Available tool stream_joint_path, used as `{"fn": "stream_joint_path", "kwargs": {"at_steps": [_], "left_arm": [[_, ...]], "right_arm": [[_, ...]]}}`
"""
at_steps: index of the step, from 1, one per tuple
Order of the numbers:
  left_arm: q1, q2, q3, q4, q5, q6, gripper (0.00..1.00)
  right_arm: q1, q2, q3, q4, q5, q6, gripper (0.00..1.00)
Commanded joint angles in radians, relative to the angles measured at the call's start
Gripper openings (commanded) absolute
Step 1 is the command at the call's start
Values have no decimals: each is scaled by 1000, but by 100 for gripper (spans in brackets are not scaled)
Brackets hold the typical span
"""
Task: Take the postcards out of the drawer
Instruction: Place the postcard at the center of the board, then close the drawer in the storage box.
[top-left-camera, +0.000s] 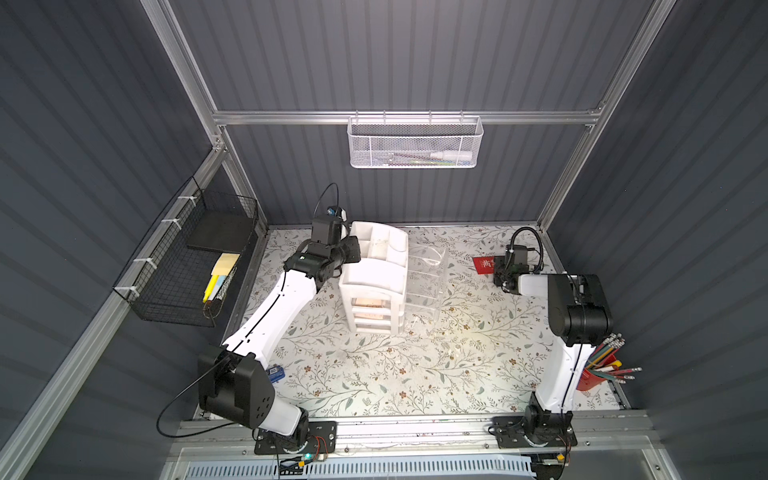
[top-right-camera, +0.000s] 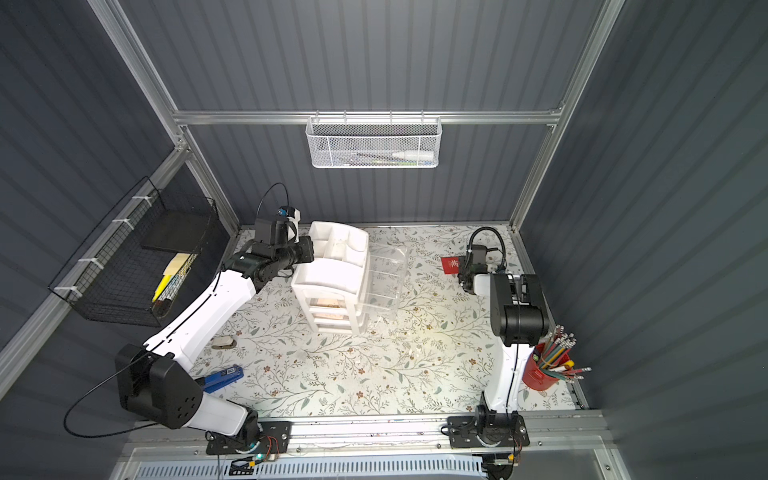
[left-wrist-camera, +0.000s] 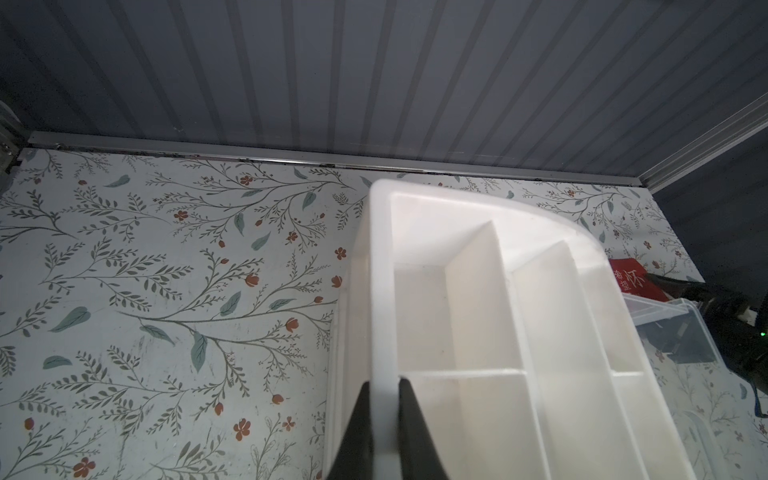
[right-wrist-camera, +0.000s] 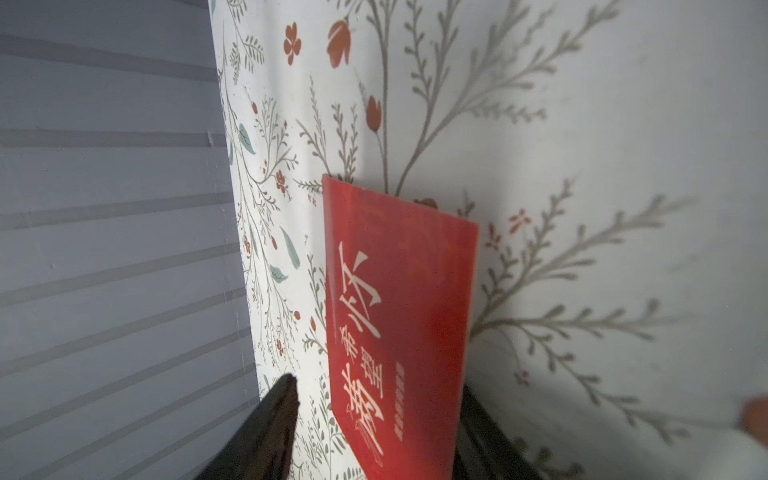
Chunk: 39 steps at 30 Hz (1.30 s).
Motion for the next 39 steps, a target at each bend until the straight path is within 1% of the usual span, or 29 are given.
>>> {"fn": "stream_joint_path", "kwargs": {"at_steps": [1,6,14,20,23,26,37,38,39], "left_arm": [[-14,67,-83,-100,0,78,0],[-14,66,-85,-97,5,76,0],[-14,62,-86,-96,3,77,0],[-14,61,-83,-98,-1,80,0],[-14,61,-83,-100,-3,80,0],[-14,63,-83,-99,-4,83,0],[-14,85,-45,-121,-20,93,0],[-14,87,-41,-121,-19,93,0],[-14,87,-40,-123,-19,94,0]], "right_arm": [[3,-31,-24,-61,-16,15,62],[4,-59,-20,-120,-39,14,68],[3,-98,-29,-148,-67,8,72],[4,-161,-45,-177,-79,-76,72],[3,-207,-68,-177,-84,-135,72],[1,-243,-73,-198,-116,-213,72],[6,-334,-128,-206,-387,-470,68],[6,-338,-129,-210,-445,-490,67],[6,-342,-131,-217,-476,-512,66]]}}
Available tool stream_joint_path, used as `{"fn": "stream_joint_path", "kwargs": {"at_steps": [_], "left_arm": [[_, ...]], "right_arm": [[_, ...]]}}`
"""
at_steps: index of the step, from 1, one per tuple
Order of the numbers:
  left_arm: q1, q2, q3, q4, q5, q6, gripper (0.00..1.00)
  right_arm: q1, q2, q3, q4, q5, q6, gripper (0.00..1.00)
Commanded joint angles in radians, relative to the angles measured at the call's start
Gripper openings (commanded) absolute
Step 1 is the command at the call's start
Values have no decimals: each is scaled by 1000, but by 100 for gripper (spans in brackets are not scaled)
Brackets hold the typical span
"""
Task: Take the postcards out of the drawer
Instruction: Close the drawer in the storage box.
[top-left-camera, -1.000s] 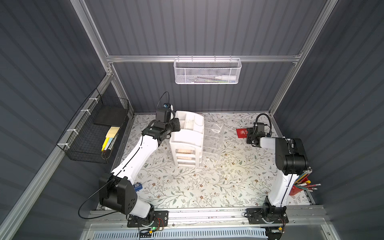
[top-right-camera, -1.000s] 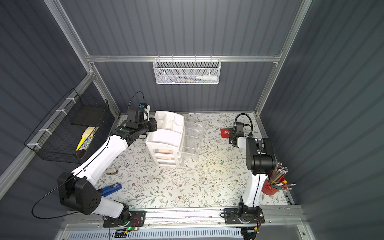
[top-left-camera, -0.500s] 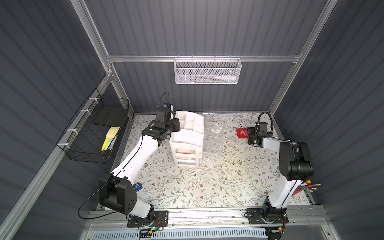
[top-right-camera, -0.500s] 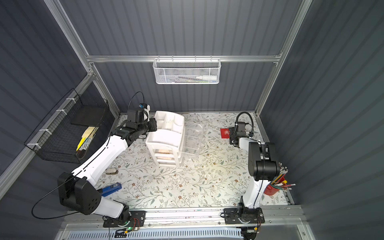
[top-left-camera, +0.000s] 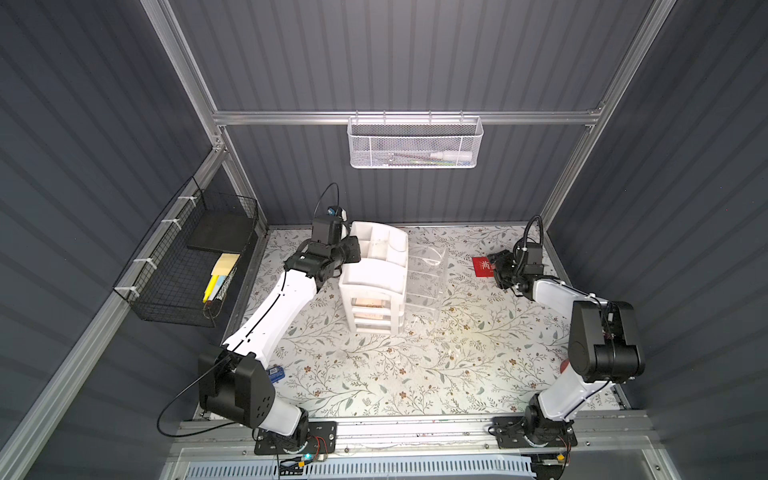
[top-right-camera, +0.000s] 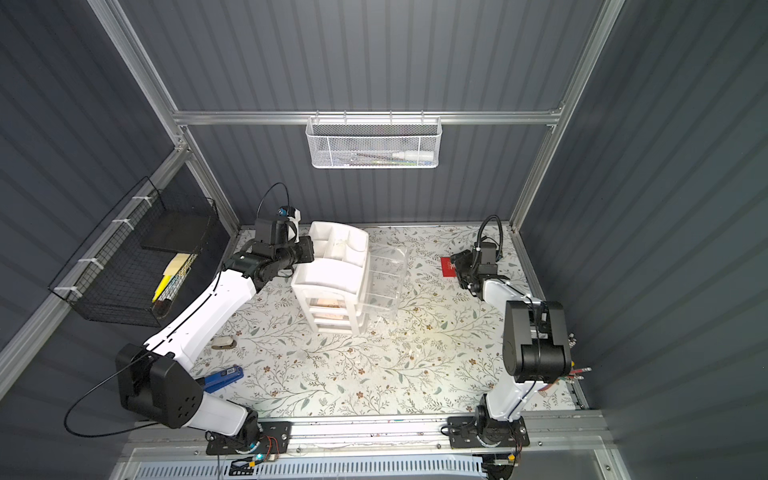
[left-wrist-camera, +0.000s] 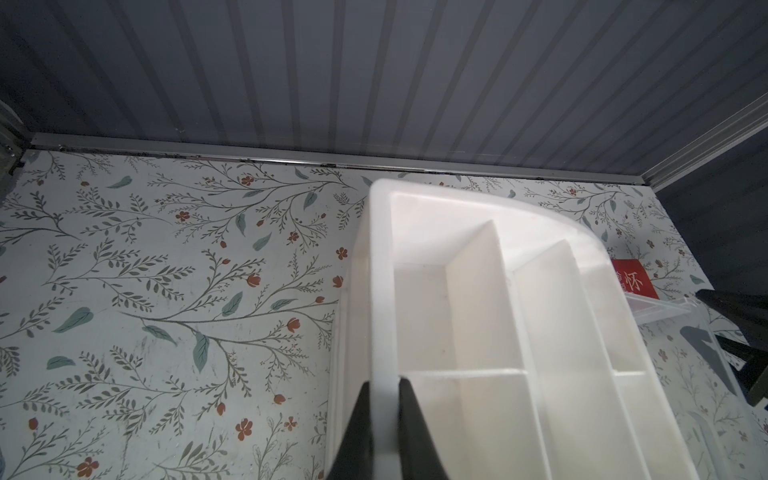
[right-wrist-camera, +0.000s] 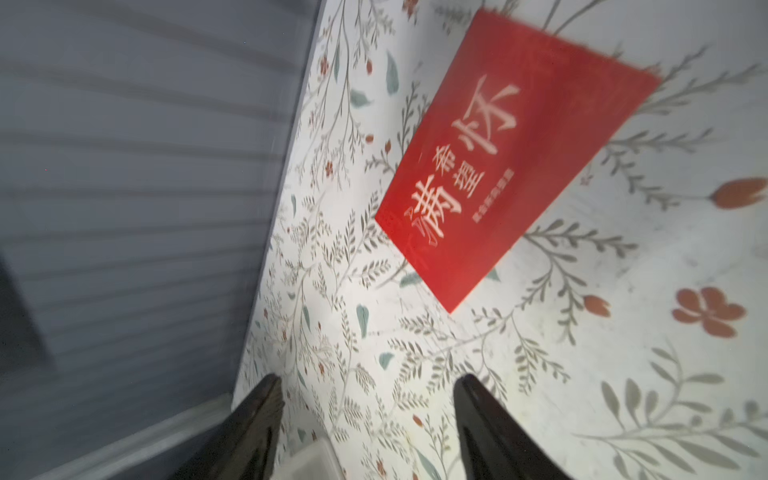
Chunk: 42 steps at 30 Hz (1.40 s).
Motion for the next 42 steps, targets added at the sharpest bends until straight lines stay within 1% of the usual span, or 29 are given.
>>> {"fn": "stream_joint_path", "kwargs": {"at_steps": [1,5,7,10,14,19,26,31,42], "left_arm": [[-14,82,-47,-118,-15,90,0],[-14,84,-34,-140,-29,98,0],[-14,84,-26,-148,-31,100,0],[-14,79,-24,-161,-33,103,0],[-14,64,-30,-170,-33,104,0],[-14,49,-37,-165,-23,106,0],[-14,52,-30,-167,-14,107,0],[-14,52,-31,-169,-12,111,0],[-14,50,-30,-171,0,123,0]], "right_arm": [[6,-26,-15,-28,-164,-128,66],[22,-51,-29,-50,-233,-191,62],[34,-69,-26,-75,-251,-228,57],[51,-94,-31,-94,-283,-254,53],[78,-142,-35,-136,-280,-297,50],[114,-190,-29,-179,-285,-335,43],[179,-198,-3,-226,-272,-365,34],[223,-192,13,-226,-264,-364,31],[291,-150,75,-218,-254,-354,30]]}}
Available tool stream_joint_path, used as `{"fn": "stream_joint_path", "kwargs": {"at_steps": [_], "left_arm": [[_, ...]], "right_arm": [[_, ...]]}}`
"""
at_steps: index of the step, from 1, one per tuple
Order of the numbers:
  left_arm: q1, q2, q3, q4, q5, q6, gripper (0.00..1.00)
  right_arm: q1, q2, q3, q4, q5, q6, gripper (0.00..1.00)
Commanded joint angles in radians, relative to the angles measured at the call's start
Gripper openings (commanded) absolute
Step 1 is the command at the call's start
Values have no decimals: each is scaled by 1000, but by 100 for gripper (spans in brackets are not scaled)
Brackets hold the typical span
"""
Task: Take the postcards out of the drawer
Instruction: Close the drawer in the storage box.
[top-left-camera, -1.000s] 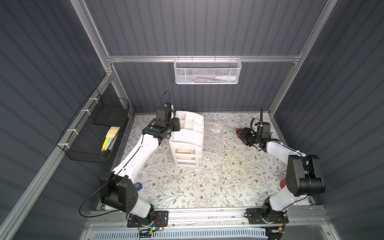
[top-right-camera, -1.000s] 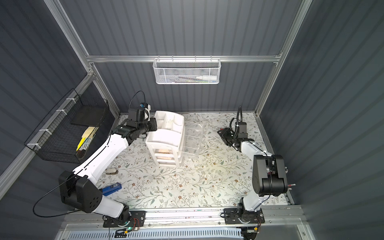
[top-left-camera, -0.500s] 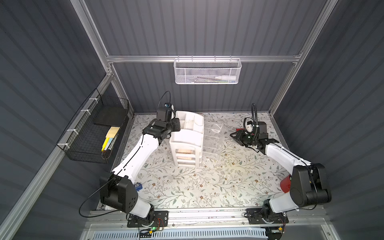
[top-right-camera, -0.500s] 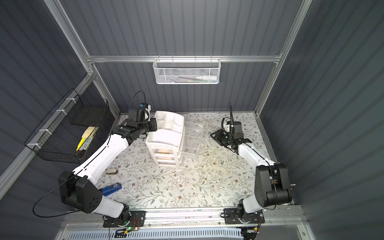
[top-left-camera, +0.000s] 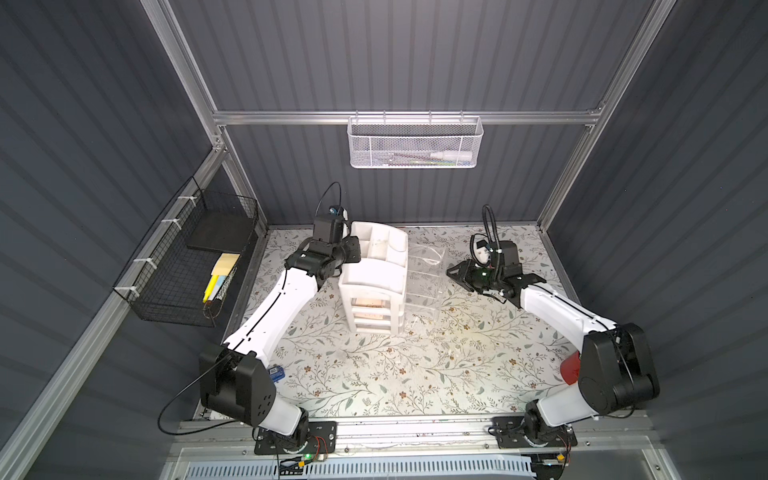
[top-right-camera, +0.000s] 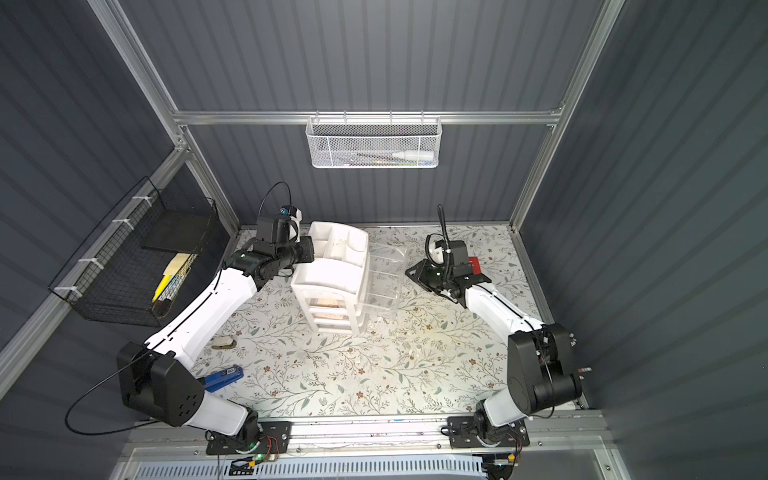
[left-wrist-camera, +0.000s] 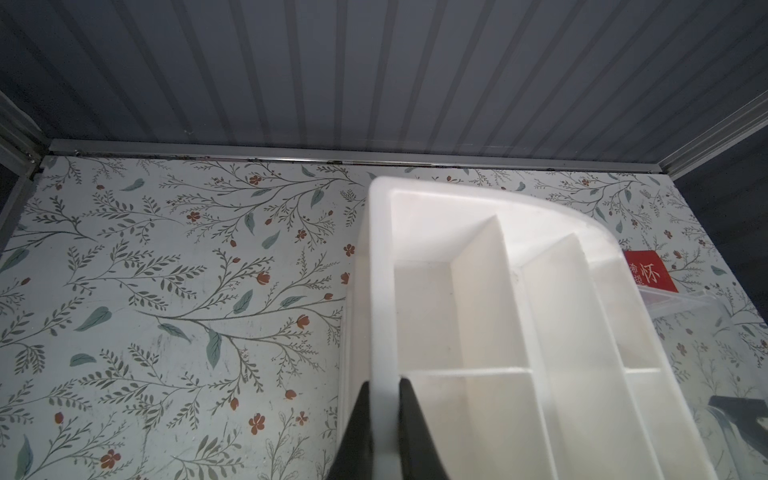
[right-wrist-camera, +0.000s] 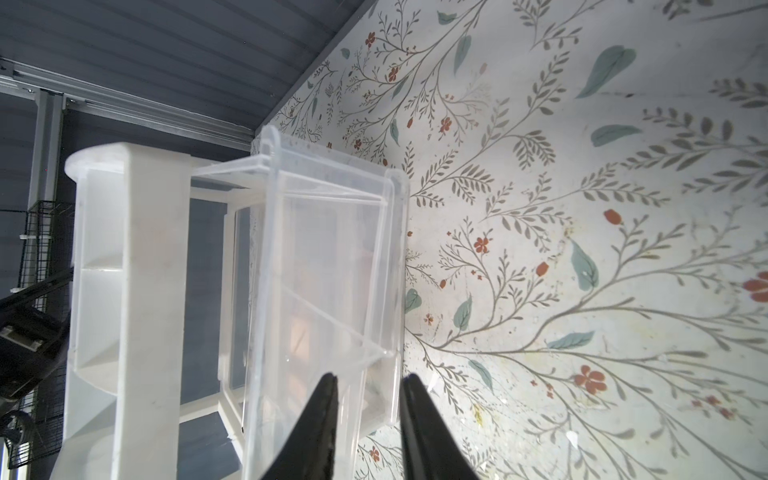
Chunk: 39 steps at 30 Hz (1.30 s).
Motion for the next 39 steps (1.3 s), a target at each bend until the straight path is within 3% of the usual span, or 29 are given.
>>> {"fn": "stream_joint_path", "kwargs": {"at_steps": [1,39], "left_arm": [[-9,44,-48,-136,20,98,0],[-9,40,-60,-135,26,95,0]], "right_arm": [[15,29,42,1,6,-12,30],[210,110,124,71,13,56,30]]}}
